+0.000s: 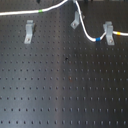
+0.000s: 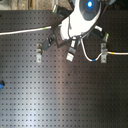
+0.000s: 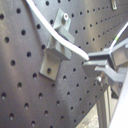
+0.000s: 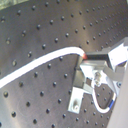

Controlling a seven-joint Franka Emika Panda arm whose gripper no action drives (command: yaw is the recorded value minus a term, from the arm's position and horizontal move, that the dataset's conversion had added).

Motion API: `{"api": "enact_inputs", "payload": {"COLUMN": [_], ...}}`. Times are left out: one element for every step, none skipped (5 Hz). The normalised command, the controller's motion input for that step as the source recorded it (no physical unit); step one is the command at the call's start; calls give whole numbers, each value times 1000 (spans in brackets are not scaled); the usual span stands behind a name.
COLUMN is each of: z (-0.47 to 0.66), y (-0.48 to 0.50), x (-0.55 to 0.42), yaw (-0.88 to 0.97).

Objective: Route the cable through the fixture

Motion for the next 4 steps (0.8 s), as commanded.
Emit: {"api": "enact_inputs", "payload": {"z": [425, 587, 534, 359], "y": [233, 171, 89, 15], "x": [-95, -71, -80, -45], "yaw": [-246, -314, -428, -439]}}
